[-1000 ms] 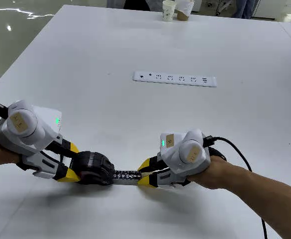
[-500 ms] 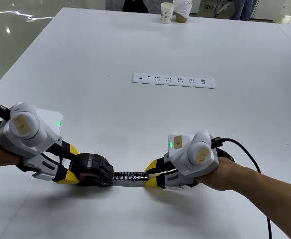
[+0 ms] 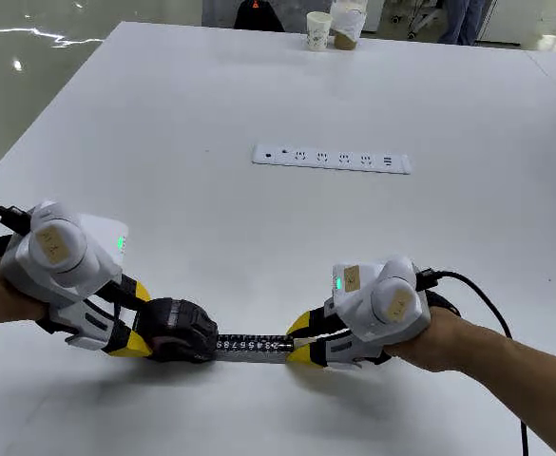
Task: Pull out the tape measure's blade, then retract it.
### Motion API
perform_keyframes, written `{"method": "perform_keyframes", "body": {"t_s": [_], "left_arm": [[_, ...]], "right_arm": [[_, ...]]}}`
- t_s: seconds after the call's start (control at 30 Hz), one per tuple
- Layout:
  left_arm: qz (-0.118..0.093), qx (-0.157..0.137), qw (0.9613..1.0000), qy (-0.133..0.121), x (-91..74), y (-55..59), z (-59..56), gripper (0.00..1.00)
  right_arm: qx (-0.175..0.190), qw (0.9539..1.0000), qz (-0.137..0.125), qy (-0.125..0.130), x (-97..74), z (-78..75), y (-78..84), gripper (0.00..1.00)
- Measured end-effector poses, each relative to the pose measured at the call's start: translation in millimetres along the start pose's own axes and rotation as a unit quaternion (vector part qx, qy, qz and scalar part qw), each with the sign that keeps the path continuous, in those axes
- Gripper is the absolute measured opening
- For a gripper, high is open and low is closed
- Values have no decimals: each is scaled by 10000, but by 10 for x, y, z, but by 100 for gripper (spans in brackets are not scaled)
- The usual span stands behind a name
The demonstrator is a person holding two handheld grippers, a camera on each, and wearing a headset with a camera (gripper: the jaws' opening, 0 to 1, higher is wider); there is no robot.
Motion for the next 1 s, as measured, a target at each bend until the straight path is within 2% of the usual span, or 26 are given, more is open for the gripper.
{"method": "perform_keyframes", "body": {"t_s": [1.0], "left_arm": [[119,20,9999,19,3,-21,-1,22]], "right_arm": [[94,9998,155,86,-308,12,314,9]]}}
Point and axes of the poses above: the centre of the closed fingertips' face, and the gripper's own axes: x roughly forward along the fingers, z roughly to its left, y roughly out of its underside, the point moved 5 cm from there along -x, roughly backward along the fingers, and after that the axes turned 2 degrees about y, right-handed, at the moved point
